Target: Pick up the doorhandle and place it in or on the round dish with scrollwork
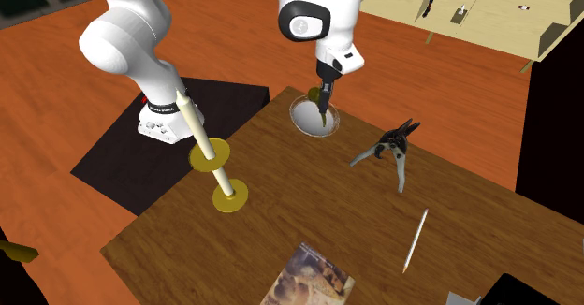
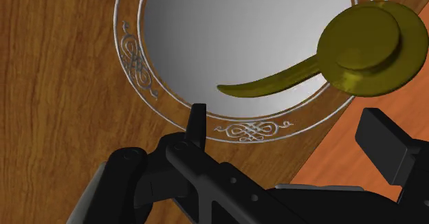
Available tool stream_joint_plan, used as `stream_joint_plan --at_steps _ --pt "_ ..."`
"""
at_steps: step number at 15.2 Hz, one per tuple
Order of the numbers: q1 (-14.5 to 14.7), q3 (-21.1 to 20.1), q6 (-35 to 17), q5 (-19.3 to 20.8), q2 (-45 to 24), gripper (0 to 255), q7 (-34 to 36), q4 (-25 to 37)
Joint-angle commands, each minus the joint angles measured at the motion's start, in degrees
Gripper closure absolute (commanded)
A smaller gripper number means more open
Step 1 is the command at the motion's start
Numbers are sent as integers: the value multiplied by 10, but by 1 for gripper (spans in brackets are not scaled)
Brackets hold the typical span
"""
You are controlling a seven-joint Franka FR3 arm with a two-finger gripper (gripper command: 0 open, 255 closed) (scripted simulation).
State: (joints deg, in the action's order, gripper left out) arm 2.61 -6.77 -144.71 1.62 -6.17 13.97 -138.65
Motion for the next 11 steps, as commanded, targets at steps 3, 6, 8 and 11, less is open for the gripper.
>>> stream_joint_plan --at_steps 3,6,8,11 --pt "-2 -1 67 -11 53 0 -10 14" --pt "-1 -1 67 -11 53 0 -10 14" --pt "-1 -1 67 -11 53 0 -10 14" --pt "-1 -1 67 -11 53 0 -10 14"
